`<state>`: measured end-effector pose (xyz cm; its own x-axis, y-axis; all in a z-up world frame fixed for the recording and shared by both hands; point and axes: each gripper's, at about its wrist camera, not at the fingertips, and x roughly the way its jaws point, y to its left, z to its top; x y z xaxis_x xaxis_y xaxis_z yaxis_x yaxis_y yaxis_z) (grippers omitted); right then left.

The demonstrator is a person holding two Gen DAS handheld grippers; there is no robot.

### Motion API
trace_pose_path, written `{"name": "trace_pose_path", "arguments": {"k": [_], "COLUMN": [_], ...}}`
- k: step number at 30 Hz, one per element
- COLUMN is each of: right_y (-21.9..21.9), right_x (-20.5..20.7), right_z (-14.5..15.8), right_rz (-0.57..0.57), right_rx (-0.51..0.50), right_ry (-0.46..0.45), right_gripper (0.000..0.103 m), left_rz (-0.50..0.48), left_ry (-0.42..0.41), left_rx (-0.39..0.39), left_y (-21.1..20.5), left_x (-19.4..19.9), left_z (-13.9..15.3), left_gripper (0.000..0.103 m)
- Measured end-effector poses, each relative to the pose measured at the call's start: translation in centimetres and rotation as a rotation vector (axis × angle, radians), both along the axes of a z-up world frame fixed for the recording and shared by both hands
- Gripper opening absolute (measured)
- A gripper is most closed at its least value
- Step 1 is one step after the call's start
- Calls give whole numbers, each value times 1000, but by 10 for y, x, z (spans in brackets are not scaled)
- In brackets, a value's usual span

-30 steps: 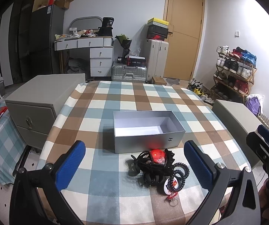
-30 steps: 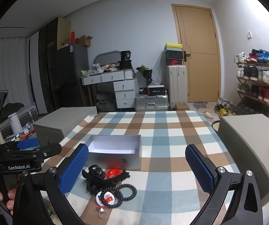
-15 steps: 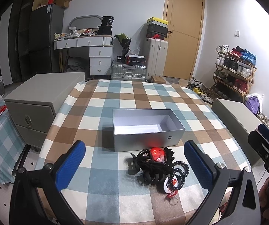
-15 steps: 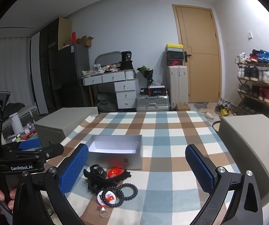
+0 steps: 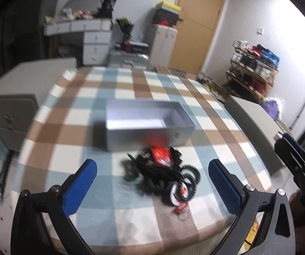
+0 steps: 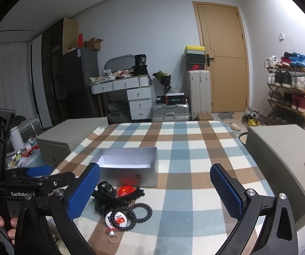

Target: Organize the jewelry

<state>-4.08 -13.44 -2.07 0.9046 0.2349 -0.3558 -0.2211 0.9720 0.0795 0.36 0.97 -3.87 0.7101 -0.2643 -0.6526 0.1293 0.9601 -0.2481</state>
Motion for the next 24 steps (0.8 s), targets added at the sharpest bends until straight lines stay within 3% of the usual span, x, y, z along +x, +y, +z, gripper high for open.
{"name": "trace_pose_path", "arguments": {"k": [7, 12, 19, 21, 24], "right_y": [-8, -10, -9, -9, -9], "right_x": [10, 19, 30, 32, 35], "right_z": [-19, -33, -44, -46, -46], "right_rz": [-6, 0, 12, 15, 18], "right_rx": [5, 0, -4, -6, -8], "right_ry": [52, 83, 116, 122, 124], "right_gripper": [103, 103, 103, 103, 103], "left_rz": [-83, -78, -106, -111, -133], "left_ry": [133, 216, 300, 289, 304], "left_rx": [-84, -163, -247, -245, -256], "left_y": [-6, 0, 1, 4, 6], "left_x": [11, 23, 31, 28, 28], "left_z": [-31, -46, -62, -60, -62], "left_gripper": [102, 99, 75, 70, 55]}}
